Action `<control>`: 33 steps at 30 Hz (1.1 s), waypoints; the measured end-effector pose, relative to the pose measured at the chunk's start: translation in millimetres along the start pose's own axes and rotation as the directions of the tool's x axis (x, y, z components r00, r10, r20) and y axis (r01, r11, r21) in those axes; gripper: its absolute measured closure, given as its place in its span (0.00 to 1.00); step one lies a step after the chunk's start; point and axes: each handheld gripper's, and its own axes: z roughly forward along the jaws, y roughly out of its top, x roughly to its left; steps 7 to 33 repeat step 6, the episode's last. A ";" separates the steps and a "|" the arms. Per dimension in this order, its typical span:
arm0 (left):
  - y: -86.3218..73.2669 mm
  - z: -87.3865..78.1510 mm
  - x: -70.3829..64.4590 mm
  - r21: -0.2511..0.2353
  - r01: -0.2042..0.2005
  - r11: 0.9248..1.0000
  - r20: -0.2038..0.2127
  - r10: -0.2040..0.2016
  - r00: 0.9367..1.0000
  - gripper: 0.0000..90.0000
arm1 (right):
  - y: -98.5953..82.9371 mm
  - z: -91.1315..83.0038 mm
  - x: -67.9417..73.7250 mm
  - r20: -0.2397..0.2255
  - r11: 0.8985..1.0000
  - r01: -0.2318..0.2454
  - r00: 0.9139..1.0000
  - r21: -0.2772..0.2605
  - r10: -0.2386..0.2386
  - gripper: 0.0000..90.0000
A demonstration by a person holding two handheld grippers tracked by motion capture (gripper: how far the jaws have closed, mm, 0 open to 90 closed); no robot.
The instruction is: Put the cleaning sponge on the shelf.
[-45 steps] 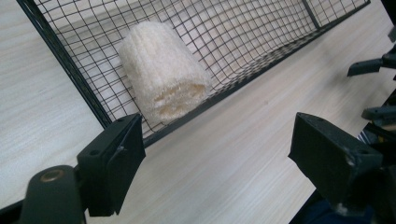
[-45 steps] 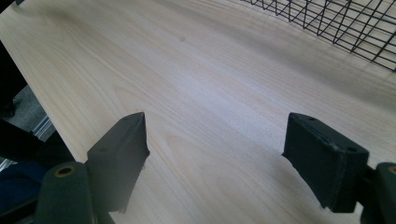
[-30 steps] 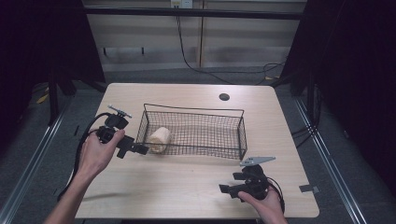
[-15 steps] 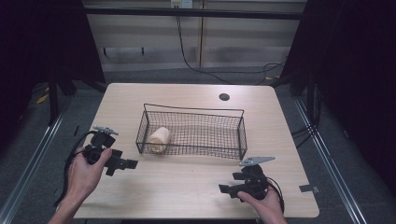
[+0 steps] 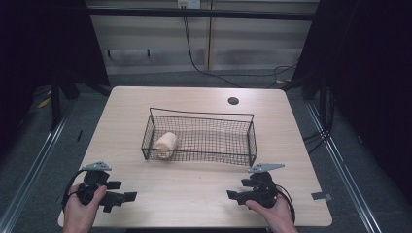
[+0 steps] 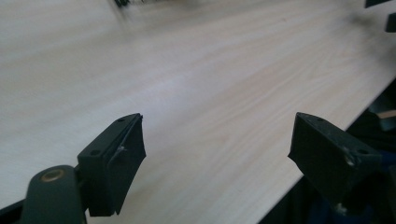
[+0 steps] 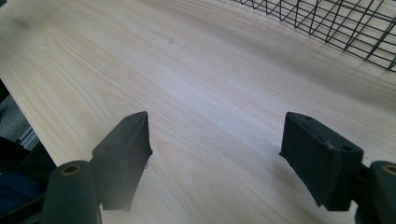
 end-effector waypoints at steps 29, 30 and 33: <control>-9.9 3.9 -3.1 -0.049 -0.027 0.998 -0.020 0.026 0.999 0.20 | 0.4 4.9 -2.0 0.041 1.000 0.015 0.999 0.019 -0.016 0.26; -9.9 3.9 -3.1 -0.049 -0.027 0.998 -0.020 0.026 0.999 0.20 | 0.4 4.9 -2.0 0.041 1.000 0.015 0.999 0.019 -0.016 0.26; -9.9 3.9 -3.1 -0.049 -0.027 0.998 -0.020 0.026 0.999 0.20 | 0.4 4.9 -2.0 0.041 1.000 0.015 0.999 0.019 -0.016 0.26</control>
